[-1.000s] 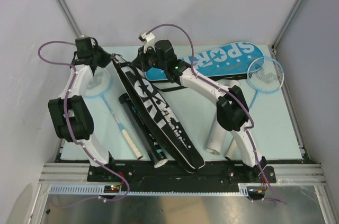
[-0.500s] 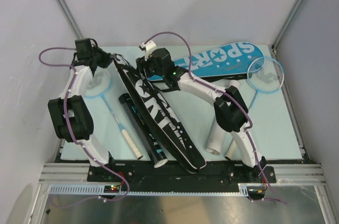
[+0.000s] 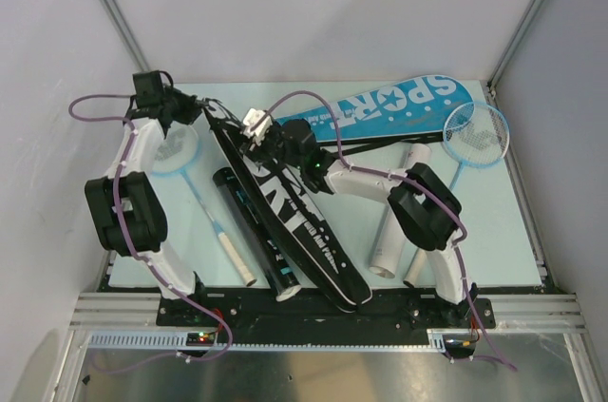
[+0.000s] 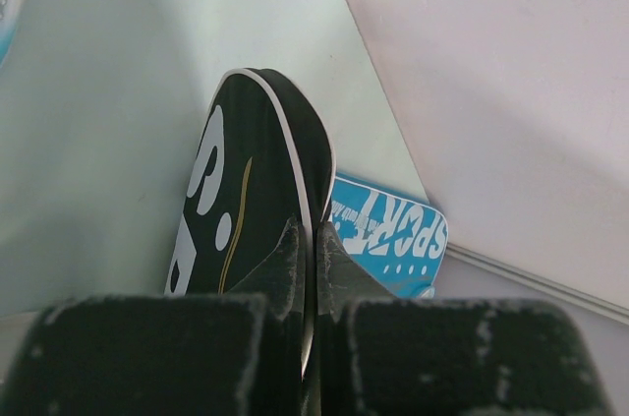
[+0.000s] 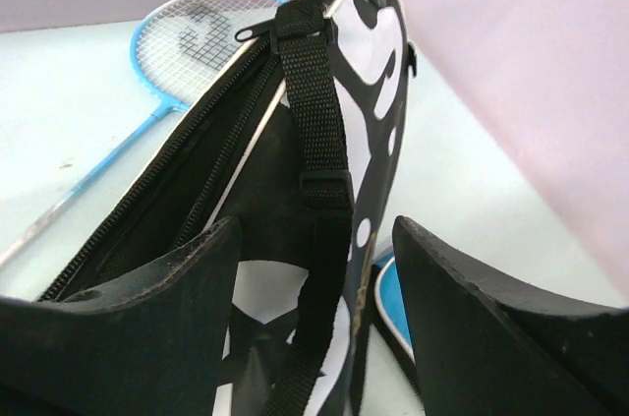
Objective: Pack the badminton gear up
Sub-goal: Adjust the racket bag at the center of the board.
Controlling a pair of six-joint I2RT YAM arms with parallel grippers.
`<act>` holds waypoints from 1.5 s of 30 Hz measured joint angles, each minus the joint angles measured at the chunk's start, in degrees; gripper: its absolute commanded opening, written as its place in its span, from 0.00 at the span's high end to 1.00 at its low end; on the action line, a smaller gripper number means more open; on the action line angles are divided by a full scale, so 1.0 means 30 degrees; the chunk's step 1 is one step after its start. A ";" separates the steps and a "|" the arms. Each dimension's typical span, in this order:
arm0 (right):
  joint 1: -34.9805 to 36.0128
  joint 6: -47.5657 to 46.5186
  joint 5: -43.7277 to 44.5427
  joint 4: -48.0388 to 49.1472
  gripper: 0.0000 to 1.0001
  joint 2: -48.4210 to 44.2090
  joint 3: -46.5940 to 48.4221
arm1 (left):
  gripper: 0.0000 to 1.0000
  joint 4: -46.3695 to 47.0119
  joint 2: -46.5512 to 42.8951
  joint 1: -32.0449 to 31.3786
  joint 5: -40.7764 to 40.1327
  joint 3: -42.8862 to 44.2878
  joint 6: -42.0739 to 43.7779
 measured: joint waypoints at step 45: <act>0.2091 -1.2954 -0.0627 0.5807 0.26 0.1916 -0.0277 | 1.00 -0.3053 -0.0328 0.0517 0.1668 0.0153 -0.2943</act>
